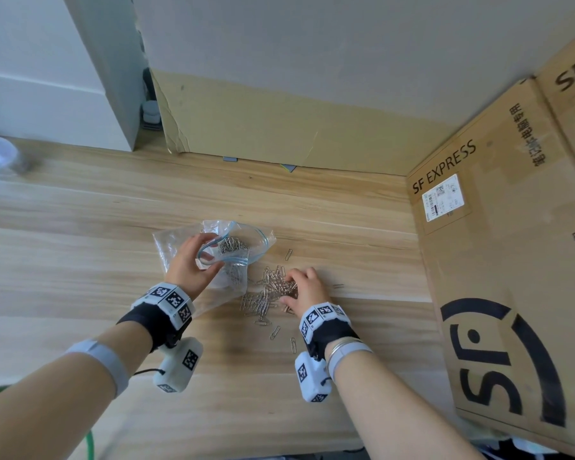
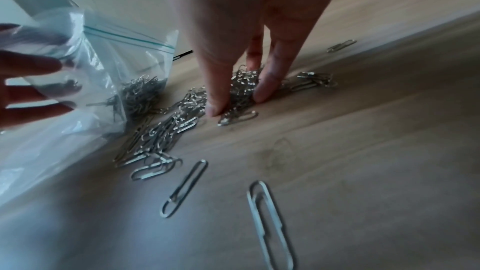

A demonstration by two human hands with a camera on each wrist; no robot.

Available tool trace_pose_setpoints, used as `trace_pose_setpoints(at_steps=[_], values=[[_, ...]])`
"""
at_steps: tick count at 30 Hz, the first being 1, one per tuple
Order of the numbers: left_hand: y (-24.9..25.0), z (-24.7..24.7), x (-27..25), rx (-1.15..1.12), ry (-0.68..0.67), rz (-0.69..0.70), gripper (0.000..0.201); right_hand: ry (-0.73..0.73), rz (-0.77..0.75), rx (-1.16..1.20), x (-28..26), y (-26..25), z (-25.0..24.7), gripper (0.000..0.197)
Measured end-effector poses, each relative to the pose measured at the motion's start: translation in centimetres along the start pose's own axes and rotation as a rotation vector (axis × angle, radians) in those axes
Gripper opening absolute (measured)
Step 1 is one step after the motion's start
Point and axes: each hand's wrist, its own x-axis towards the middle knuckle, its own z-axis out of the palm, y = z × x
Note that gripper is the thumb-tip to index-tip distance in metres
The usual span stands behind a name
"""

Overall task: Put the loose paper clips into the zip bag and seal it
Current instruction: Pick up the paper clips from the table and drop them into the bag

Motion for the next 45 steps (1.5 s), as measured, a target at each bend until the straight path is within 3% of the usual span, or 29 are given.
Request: trace_pose_setpoints(at_steps=[3, 7, 12, 17, 24, 27, 30, 32, 34, 39, 42, 45], values=[[-0.1, 0.0, 0.1, -0.012, 0.004, 0.004, 0.045, 0.022, -0.055, -0.017, 0.3, -0.1, -0.1, 0.029], [0.1, 0.0, 0.2, -0.024, 0.010, -0.015, 0.059, 0.009, -0.090, -0.101, 0.6, -0.2, -0.5, 0.029], [-0.1, -0.1, 0.2, -0.031, 0.001, -0.014, 0.044, 0.015, -0.112, -0.099, 1.0, -0.1, -0.9, 0.027], [-0.2, -0.1, 0.3, -0.036, -0.009, -0.017, 0.048, 0.082, -0.095, -0.020, 1.5, -0.6, -2.2, 0.018], [0.1, -0.1, 0.4, -0.047, -0.027, -0.034, 0.055, 0.219, -0.336, 0.121, 2.4, -7.4, -6.0, 0.015], [0.4, -0.2, 0.4, -0.051, -0.029, -0.021, 0.058, 0.171, -0.443, 0.120, 2.8, -10.6, -6.1, 0.015], [0.5, -0.2, 0.3, -0.040, -0.018, -0.022, 0.058, 0.032, -0.495, 0.060, 3.1, -12.1, -5.7, 0.013], [0.5, -0.3, 0.3, -0.026, -0.015, -0.015, 0.057, -0.082, -0.481, 0.073, 3.2, -12.0, -5.6, 0.018], [0.3, -0.4, 0.2, -0.024, -0.013, -0.019, 0.056, -0.099, -0.427, 0.126, 3.1, -11.2, -5.7, 0.019], [0.1, -0.7, 0.0, -0.028, -0.003, -0.029, 0.053, 0.161, -0.243, 0.211, 4.3, -6.6, -6.7, 0.020], [-0.2, -0.8, -0.1, -0.035, 0.002, -0.026, 0.052, 0.013, -0.098, 0.012, 5.2, -2.9, -5.6, 0.037], [-0.4, -1.0, -0.2, -0.039, 0.004, -0.024, 0.051, -0.066, -0.068, -0.083, 4.8, -1.2, -3.7, 0.049]])
